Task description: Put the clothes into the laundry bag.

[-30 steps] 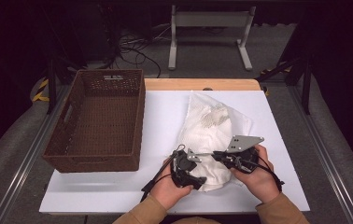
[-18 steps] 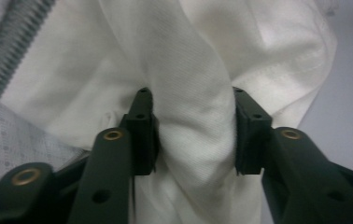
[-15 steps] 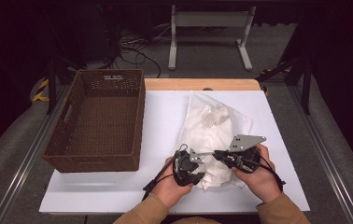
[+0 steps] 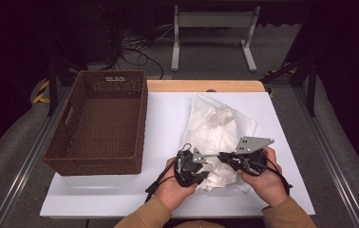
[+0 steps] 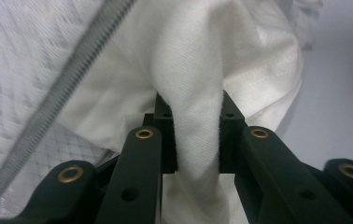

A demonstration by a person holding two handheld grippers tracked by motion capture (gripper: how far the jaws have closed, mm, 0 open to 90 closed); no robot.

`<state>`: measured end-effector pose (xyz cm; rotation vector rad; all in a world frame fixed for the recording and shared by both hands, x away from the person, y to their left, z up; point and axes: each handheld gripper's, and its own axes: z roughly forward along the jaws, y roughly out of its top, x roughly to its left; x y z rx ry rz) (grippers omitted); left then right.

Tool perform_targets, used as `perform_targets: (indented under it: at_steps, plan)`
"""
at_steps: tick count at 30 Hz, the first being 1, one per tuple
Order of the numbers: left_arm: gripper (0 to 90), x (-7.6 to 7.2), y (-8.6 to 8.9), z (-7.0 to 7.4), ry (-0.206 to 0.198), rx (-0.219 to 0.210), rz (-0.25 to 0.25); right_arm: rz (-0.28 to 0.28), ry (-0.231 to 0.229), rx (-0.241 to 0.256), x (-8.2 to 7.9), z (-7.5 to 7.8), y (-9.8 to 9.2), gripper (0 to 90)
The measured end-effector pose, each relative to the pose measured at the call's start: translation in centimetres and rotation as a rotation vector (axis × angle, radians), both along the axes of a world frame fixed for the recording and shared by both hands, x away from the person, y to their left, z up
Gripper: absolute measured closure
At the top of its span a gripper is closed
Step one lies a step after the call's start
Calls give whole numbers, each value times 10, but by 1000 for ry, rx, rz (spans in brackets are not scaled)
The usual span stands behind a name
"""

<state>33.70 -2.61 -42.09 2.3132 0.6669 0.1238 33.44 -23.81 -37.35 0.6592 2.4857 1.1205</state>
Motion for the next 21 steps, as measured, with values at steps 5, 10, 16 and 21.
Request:
perform_targets:
  at_steps: [5,10,16,21]
  plan:
    - [767,1,-1,11,-13,-29,2,5,-5,16,-3,5,-1,865]
    - [767,4,-5,22,-39,-48,4,6,-18,25,-6,10,-2,867]
    - [767,7,-13,30,-61,-67,1,-4,-41,43,-11,20,-8,872]
    - [766,10,-14,36,-76,-77,4,-16,-51,53,-13,26,-13,878]
